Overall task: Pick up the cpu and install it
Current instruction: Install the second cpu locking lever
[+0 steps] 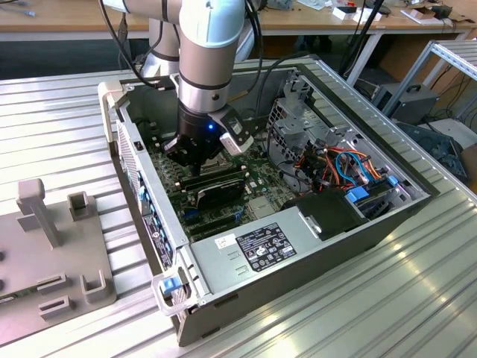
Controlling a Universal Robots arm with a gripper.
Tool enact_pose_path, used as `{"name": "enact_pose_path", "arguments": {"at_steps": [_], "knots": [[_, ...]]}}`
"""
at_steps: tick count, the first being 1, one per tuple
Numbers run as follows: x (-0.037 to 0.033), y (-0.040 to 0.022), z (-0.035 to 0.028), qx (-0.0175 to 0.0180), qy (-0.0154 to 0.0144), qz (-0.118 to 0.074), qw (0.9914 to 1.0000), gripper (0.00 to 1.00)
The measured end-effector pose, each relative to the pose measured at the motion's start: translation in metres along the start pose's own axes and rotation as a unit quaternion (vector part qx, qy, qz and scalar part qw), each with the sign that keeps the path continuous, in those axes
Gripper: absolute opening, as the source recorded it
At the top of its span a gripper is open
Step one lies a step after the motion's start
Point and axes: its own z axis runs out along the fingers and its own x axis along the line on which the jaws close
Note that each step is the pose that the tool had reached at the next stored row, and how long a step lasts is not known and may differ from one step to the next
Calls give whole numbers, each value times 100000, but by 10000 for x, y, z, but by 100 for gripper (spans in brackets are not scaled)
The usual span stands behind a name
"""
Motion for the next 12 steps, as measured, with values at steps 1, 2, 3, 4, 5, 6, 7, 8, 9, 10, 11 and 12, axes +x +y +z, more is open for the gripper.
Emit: {"name": "enact_pose_path", "arguments": {"at_steps": [1,2,3,4,5,6,7,8,9,10,11,12], "knots": [[-1,1,4,0,3,-9,100000,11],[0,2,8,-5,-2,-4,100000,11],[0,3,11,-4,-1,0,100000,11],[0,4,16,8,3,-2,100000,11],[1,4,18,8,4,-5,100000,11],[0,5,21,-7,-2,-2,100000,11],[1,6,24,-11,-9,-2,100000,11],[1,7,28,-12,-23,-2,100000,11],[2,7,32,-10,-38,-1,100000,11],[2,8,35,-11,-48,2,100000,11],[3,8,37,2,-47,-3,100000,11],[3,8,38,6,-44,-6,100000,11]]}}
